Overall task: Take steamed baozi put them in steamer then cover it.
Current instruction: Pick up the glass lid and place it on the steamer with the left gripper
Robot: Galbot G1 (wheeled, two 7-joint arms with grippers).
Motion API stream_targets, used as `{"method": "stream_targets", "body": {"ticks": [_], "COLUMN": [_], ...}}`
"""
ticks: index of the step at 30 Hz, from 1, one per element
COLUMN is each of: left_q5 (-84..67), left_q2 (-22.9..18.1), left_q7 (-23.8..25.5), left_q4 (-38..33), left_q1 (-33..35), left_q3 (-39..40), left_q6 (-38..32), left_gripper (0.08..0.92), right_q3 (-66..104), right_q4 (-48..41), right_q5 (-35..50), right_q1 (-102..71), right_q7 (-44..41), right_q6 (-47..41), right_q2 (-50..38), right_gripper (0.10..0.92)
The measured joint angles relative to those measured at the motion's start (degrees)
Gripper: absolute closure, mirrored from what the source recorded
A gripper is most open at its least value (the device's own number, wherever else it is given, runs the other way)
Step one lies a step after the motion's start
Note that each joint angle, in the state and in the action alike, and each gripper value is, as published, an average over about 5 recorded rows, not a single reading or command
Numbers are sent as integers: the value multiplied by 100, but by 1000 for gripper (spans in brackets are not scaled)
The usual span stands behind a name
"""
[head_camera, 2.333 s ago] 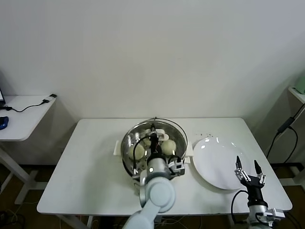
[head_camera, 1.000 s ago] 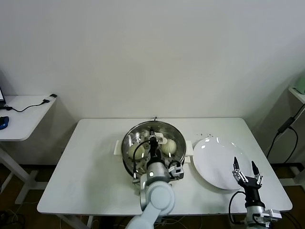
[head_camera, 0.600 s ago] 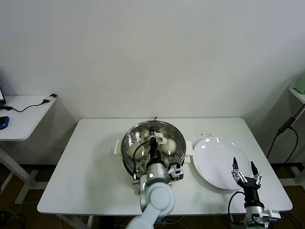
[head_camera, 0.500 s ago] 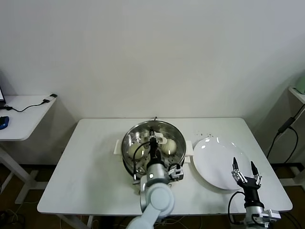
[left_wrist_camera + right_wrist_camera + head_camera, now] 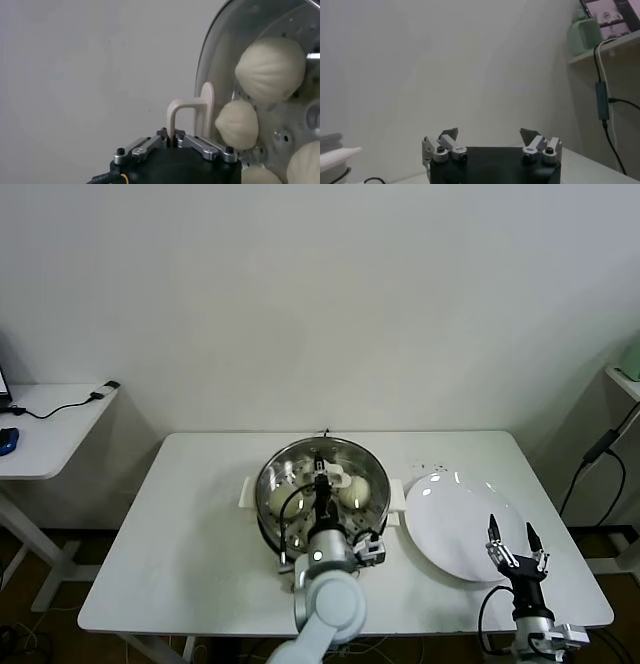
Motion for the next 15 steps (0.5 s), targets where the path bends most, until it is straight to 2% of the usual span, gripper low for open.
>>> {"method": "stream_targets", "body": {"ticks": [15], "left_q5": [126], "left_q2": [-1], "left_q7": [112], "left_q4": [-1], "left_q1": [21], "left_q3": [-20], "left_q6": [-4], "left_gripper": [850], "right_q3": [-12], "right_q4": [-11], "right_q5": [0], "right_q1": [5], "right_q7": [-2], "right_q6": [15], "right_q2": [-1], "right_gripper": [203]}}
